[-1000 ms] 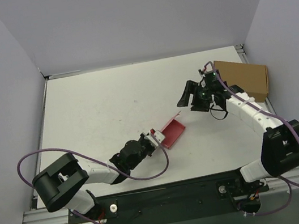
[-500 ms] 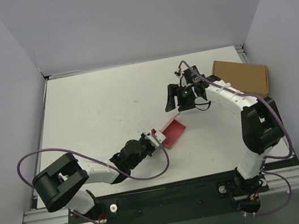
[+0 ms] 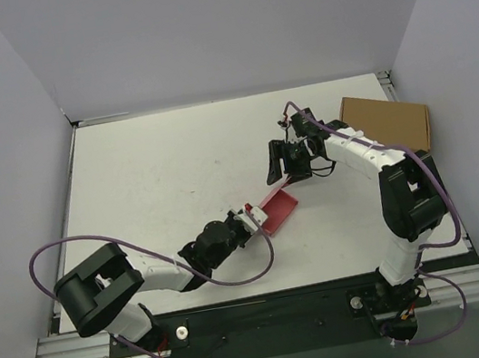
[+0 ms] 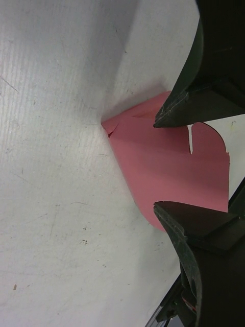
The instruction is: Fold the paper box
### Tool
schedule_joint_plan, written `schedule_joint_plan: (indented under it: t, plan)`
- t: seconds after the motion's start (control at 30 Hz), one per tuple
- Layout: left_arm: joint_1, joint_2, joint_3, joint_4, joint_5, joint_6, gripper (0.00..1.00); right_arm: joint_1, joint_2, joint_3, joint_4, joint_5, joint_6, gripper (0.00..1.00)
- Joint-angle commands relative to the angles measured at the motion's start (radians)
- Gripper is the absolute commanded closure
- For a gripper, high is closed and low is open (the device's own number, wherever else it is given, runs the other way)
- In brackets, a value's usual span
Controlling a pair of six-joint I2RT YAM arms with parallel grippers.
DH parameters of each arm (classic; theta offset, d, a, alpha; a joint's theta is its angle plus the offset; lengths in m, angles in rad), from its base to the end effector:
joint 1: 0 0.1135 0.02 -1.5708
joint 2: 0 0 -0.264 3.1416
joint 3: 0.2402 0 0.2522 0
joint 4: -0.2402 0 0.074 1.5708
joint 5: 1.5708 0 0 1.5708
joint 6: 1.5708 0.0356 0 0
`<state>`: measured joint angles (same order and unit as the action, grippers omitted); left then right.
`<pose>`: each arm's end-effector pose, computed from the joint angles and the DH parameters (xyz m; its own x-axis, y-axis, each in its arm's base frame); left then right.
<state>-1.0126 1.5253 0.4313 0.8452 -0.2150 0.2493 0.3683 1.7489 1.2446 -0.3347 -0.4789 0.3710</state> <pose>0.1543 -0.2328 0.1603 0.0511 0.3734 -0.9263 0.7291 0.6199 0.2900 0.3493 0.1524 0.2289 -0.8669 0.0104 -0.4985 -0.3139 0.7655 0.5618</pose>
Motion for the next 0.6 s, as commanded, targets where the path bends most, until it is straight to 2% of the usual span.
schedule_joint_plan:
  t: [0.0, 0.33, 0.37, 0.4, 0.57]
  plan:
    - [0.006, 0.041, 0.043, -0.097, -0.043, 0.011, 1.0, 0.014, 0.001, 0.004, -0.05, -0.052, 0.043, 0.42]
    - [0.005, 0.116, 0.144, -0.146, -0.153, -0.015, 1.0, 0.018, -0.037, -0.097, 0.022, -0.053, 0.149, 0.44]
    - [0.003, 0.121, 0.156, -0.149, -0.159, -0.018, 1.0, 0.018, -0.042, -0.111, 0.046, -0.053, 0.161, 0.46]
    - [0.005, 0.125, 0.162, -0.155, -0.175, -0.018, 1.0, 0.02, -0.052, -0.123, 0.063, -0.053, 0.18, 0.52]
    - [0.005, 0.15, 0.214, -0.176, -0.227, -0.053, 1.0, 0.032, -0.086, -0.194, 0.134, -0.026, 0.227, 0.59]
